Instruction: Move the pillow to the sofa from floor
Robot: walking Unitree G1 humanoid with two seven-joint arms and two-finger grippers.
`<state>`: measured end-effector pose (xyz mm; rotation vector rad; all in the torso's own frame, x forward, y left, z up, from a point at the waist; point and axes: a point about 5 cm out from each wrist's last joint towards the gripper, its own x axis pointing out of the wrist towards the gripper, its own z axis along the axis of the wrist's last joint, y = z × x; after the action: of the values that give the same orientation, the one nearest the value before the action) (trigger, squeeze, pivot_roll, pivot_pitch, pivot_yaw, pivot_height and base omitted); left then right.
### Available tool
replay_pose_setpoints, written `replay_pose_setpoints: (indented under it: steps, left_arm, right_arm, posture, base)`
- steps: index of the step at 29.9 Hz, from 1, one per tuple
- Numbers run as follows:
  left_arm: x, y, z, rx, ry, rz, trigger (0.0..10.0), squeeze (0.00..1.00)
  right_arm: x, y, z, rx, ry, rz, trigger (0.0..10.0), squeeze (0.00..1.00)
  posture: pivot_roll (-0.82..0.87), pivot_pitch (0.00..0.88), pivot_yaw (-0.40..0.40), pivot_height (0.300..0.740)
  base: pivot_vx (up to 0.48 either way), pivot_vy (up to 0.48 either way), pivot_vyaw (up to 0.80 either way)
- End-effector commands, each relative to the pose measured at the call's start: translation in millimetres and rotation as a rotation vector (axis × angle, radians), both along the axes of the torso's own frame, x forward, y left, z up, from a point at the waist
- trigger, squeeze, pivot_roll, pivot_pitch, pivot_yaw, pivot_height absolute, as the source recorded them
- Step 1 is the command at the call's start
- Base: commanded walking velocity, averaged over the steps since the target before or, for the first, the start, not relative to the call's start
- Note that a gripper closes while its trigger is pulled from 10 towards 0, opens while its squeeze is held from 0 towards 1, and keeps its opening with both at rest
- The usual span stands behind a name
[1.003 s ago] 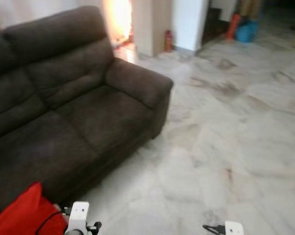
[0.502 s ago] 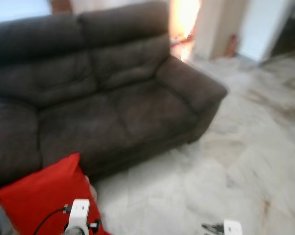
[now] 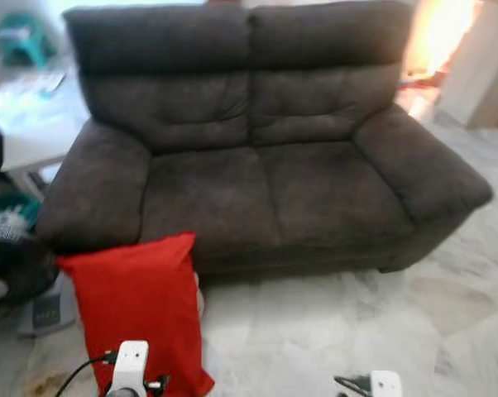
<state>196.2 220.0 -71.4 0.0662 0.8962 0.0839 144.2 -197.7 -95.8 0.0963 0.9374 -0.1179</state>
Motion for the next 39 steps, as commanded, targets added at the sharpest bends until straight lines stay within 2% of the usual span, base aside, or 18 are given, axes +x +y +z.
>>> replay_pose_setpoints:
  steps: [1, 39]
  left_arm:
    - [-3.2, -4.2, -2.8, -0.015, 0.019, -0.001, 10.0, 0.00]
    - [-4.5, -4.1, -3.4, -0.014, 0.020, -0.009, 10.0, 0.00]
  right_arm:
    - [-4.2, -7.0, -0.4, -0.018, 0.012, 0.000, 10.0, 0.00]
    - [-6.0, -6.4, -1.1, -0.014, 0.016, 0.016, 10.0, 0.00]
  posture:
    - [0.07, 0.000, -0.024, 0.740]
    - [0.07, 0.000, -0.020, 0.740]
  base:
    - [0.000, 0.000, 0.80]
    - [0.000, 0.000, 0.80]
